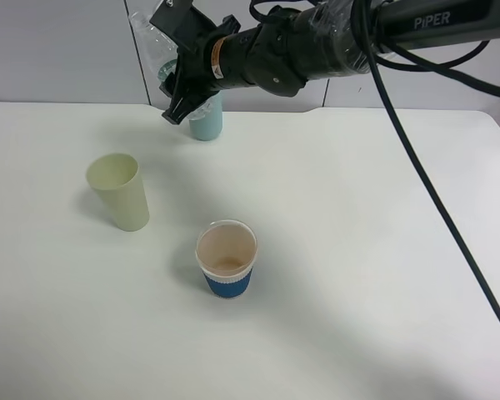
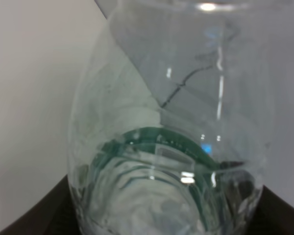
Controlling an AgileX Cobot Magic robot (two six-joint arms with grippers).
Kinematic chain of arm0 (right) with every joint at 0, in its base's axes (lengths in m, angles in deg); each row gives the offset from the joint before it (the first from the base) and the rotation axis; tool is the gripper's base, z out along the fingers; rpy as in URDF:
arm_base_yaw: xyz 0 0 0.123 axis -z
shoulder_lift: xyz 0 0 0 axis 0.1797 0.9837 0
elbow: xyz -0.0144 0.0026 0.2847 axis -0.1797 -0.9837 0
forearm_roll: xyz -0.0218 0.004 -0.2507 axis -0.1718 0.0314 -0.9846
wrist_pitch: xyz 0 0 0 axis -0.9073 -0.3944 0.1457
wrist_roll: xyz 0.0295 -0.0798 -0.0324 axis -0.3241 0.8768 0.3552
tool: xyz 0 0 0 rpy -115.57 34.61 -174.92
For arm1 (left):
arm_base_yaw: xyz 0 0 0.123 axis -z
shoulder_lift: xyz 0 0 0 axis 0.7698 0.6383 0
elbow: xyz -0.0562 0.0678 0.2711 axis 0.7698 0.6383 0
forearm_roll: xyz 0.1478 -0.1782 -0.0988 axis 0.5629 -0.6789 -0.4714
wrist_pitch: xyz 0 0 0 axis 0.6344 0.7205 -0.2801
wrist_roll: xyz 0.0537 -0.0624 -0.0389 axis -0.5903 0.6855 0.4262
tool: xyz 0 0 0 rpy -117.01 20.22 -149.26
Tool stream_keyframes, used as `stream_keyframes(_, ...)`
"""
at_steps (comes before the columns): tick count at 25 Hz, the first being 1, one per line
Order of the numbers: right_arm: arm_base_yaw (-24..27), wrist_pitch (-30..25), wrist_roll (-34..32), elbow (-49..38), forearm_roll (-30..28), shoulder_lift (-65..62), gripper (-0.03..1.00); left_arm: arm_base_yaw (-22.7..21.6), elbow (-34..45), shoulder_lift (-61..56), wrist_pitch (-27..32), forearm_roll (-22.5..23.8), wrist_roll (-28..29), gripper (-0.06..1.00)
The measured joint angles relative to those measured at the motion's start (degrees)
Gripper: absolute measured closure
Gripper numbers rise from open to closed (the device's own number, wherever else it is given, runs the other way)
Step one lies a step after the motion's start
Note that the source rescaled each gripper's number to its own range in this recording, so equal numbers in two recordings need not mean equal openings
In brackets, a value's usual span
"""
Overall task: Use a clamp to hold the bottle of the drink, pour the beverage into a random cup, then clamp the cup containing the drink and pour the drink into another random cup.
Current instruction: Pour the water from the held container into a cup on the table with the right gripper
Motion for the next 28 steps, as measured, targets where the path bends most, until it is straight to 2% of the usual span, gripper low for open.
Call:
stream_keyframes(5, -0.4, -0.1, -0.1, 2.7, -3.0, 2.0, 0.97, 0.0, 0.0, 0.0, 0.0, 0.0, 0.0, -0.06)
stream_keyframes(10, -1.6, 0.5, -0.5, 4.4, -9.0, 3.3, 0.97, 0.0, 0.0, 0.0, 0.0, 0.0, 0.0, -0.06)
stream_keyframes(28, -1.8, 7.8, 0.0, 4.6, -28.3, 3.8, 0.97, 0.0, 0.0, 0.0, 0.0, 0.0, 0.0, -0.06)
